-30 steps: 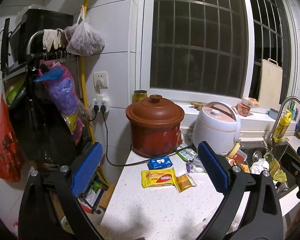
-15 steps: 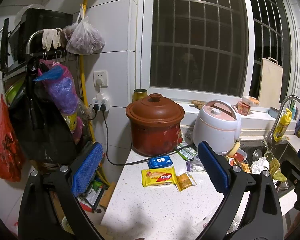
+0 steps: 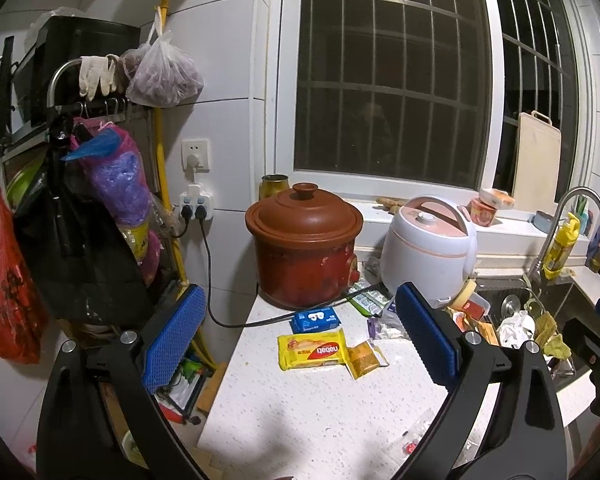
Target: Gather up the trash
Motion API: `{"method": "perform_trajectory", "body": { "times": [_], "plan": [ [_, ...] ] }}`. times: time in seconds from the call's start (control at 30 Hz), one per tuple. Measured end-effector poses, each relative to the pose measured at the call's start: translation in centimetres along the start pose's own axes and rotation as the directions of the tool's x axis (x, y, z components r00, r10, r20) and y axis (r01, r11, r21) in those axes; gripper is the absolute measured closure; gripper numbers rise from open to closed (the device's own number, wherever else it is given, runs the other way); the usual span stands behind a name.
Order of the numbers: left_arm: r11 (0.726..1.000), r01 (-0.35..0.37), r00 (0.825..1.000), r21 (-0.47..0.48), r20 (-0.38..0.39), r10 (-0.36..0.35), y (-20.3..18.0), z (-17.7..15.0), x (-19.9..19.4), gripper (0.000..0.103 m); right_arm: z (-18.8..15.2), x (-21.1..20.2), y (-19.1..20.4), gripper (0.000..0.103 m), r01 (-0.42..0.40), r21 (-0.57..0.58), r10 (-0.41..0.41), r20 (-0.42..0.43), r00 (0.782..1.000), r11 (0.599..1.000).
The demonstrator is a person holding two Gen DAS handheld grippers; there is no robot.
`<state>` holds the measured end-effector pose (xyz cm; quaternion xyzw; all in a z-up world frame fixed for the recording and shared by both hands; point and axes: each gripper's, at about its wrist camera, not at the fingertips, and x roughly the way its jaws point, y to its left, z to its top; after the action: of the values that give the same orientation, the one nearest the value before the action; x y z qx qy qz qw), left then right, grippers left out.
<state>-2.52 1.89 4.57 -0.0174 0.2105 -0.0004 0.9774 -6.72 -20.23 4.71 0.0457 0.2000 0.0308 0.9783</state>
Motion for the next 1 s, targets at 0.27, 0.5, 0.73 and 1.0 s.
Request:
{"method": "perform_trajectory", "body": {
  "times": [0.27, 0.5, 0.73, 1.0],
  "plan": [
    [1.0, -0.003, 1.0, 0.003, 0.0, 0.003, -0.1, 0.0, 0.0, 0.01, 0.1, 0.0, -0.1, 0.005, 0.016, 0.005, -0.016, -0.003, 1.0, 1.0],
    [1.0, -0.007, 1.0, 0.005, 0.0, 0.007, -0.1, -0.1, 0.0, 0.01, 0.7, 0.0, 0.0, 0.005, 0.031, 0.012, -0.031, 0.006, 1.0, 0.999],
    [1.0, -0.007, 1.0, 0.004, 0.001, 0.007, -0.1, -0.1, 0.1, 0.01, 1.5, 0.0, 0.1, 0.005, 0.042, 0.02, -0.042, 0.015, 0.999, 0.999],
    [1.0, -0.007, 1.0, 0.004, 0.002, 0.007, 0.0, -0.1, 0.0, 0.01, 1.5, 0.0, 0.1, 0.005, 0.044, 0.02, -0.044, 0.015, 0.999, 0.999]
  ]
}}
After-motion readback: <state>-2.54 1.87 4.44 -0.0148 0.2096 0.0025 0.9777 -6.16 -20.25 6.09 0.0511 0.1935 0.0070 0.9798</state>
